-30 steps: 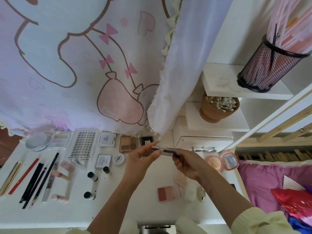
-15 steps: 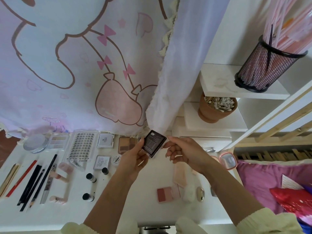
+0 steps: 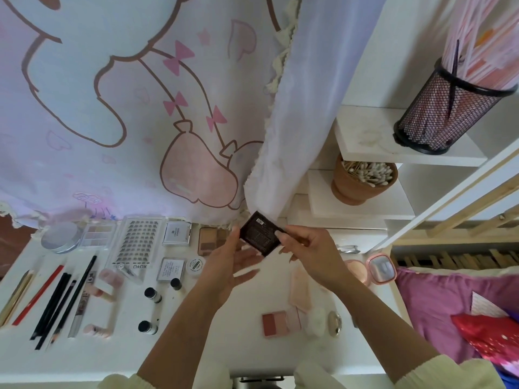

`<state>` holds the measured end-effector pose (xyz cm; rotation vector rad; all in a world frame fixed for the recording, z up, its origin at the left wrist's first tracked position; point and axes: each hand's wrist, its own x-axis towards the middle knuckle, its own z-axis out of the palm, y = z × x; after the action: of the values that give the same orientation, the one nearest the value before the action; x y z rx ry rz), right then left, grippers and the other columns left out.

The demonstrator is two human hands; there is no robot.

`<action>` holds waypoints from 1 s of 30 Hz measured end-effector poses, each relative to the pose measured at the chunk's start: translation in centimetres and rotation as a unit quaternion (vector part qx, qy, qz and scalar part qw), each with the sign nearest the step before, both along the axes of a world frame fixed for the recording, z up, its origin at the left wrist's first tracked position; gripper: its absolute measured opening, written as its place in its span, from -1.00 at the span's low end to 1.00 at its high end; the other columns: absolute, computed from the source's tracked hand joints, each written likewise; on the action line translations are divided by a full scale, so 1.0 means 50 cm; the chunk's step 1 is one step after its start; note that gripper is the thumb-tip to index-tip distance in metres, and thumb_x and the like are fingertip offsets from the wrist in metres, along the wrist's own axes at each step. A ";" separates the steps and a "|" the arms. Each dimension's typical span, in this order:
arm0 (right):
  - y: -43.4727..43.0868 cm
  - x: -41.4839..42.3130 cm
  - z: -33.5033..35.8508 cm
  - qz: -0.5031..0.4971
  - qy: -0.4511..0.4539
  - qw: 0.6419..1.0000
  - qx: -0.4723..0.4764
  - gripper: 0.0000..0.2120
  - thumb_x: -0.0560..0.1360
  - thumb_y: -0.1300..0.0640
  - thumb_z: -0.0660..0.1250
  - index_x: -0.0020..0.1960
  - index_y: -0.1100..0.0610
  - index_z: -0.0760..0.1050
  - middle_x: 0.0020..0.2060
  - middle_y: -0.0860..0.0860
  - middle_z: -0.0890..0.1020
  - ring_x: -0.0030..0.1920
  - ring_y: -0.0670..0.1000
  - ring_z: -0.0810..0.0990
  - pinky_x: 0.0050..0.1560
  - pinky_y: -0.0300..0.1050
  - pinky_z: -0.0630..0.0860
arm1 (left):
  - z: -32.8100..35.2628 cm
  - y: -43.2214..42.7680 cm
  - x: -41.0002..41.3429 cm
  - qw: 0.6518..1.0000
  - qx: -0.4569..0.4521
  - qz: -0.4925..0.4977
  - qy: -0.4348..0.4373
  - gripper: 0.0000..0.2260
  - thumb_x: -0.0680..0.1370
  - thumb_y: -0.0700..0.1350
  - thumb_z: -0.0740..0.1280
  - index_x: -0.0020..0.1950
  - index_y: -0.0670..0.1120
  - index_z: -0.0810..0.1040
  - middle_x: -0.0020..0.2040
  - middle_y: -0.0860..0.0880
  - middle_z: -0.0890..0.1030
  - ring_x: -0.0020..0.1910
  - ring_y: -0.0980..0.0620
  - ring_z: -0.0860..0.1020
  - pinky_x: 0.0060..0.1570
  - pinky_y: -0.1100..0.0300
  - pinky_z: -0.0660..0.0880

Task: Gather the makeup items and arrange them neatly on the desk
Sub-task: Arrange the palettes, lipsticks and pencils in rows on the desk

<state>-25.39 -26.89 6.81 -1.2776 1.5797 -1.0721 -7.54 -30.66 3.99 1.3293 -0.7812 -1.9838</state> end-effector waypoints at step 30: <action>-0.018 0.035 0.023 0.182 0.361 0.908 -0.108 -0.72 0.38 -0.12 0.24 -0.19 0.09 0.53 -0.34 -0.05 0.57 -0.26 -0.01 0.48 -0.26 -0.15 0.39 | 0.019 -0.009 -0.009 0.986 0.034 0.005 0.160 -0.47 0.55 0.11 0.28 0.35 -0.26 0.46 0.17 -0.31 0.55 0.11 -0.18 0.55 -0.08 0.06 0.62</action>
<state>-23.63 -27.78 7.97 -2.1980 1.6478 -0.5612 -7.98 -31.14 4.93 1.0095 -0.5580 -2.1604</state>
